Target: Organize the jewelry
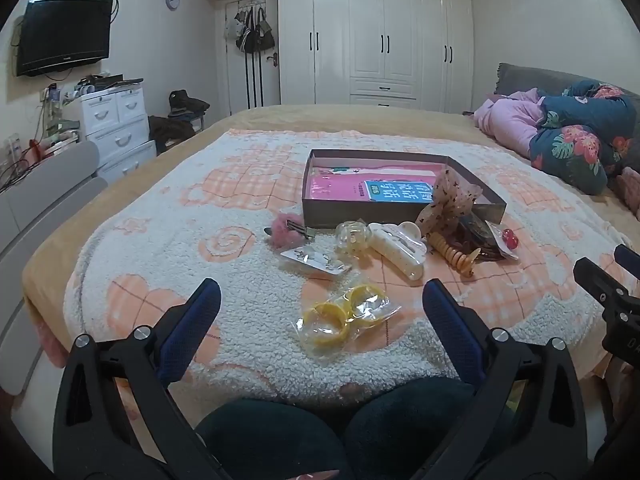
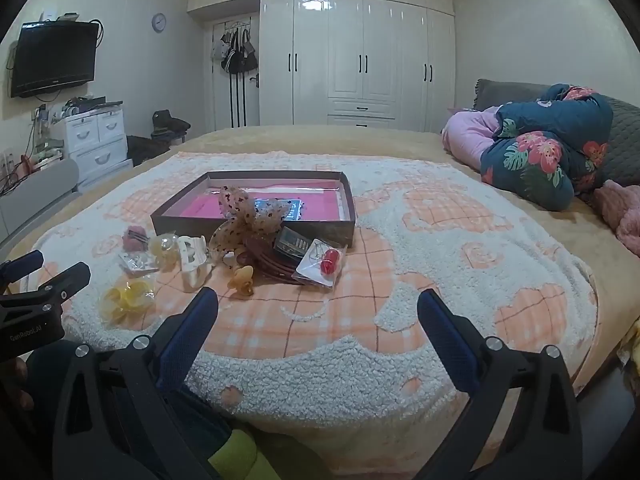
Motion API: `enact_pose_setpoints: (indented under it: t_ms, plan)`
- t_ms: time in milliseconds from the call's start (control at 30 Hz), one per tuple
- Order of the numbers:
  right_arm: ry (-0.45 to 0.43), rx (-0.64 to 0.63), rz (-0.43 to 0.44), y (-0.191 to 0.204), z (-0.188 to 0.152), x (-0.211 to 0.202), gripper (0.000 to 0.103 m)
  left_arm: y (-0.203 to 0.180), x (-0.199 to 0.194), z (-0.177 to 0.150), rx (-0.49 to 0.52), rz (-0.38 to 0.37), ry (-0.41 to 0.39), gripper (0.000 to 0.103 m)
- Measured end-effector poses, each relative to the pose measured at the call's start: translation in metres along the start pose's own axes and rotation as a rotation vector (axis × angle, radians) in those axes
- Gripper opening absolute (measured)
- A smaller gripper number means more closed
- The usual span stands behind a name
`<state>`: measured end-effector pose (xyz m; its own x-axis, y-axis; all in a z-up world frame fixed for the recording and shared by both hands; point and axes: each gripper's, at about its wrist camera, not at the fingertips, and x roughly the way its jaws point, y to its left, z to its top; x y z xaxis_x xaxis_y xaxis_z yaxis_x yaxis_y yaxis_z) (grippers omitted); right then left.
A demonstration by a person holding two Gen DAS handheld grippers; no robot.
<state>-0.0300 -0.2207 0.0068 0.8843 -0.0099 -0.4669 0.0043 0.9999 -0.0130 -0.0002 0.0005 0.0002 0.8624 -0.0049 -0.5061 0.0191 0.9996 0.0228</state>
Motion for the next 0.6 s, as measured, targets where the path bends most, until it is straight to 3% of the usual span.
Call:
enact_pose_setpoints:
  t_ms: [600]
  plan:
    - [-0.009,-0.008,0.005,0.0026,-0.0037,0.0005,0.097,0.0035,0.0008,0.0003,-0.003,-0.001,-0.004,0.093]
